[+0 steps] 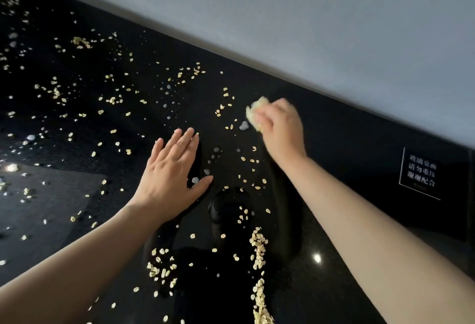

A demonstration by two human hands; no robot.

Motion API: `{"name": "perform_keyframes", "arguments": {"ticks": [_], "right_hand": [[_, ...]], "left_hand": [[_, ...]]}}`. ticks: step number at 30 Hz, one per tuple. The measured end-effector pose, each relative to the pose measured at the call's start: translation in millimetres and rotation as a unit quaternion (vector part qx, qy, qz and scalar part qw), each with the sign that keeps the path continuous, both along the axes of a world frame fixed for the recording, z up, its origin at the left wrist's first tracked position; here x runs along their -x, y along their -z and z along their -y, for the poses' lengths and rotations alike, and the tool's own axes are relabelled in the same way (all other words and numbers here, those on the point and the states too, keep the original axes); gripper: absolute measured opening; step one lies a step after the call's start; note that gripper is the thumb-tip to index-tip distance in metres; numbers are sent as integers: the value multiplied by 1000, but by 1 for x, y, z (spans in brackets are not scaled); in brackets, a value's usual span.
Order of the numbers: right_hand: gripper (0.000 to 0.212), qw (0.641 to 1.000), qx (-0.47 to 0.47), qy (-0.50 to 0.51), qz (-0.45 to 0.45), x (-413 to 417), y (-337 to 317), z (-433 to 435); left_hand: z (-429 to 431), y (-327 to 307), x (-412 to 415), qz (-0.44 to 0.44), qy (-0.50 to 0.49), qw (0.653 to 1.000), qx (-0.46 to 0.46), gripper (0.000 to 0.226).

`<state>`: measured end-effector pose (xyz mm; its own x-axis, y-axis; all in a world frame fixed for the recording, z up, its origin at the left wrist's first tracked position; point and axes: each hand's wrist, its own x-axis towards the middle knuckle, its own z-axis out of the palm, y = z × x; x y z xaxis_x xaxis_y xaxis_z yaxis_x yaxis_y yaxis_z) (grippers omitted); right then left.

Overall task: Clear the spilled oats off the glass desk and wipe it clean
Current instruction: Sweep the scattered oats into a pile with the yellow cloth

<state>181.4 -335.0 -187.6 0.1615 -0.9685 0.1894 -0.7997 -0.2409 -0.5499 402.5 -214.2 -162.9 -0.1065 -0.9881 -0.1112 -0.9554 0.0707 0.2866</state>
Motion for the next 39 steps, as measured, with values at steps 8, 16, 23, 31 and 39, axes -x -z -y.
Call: {"name": "perform_keyframes", "arguments": {"ticks": [8, 16, 23, 31, 39], "right_hand": [[12, 993, -26, 21, 114, 8, -40, -59], [19, 981, -40, 192, 12, 15, -17, 80], [13, 999, -16, -37, 7, -28, -2, 3], [11, 993, -17, 23, 116, -20, -28, -30], [19, 988, -21, 153, -4, -33, 1, 111]], "left_hand": [[12, 2, -24, 22, -16, 1000, -11, 102], [14, 10, -32, 32, -15, 999, -6, 101], [13, 16, -33, 17, -15, 1000, 14, 98], [12, 21, -34, 13, -8, 999, 27, 95], [11, 25, -36, 10, -6, 999, 44, 93]]}}
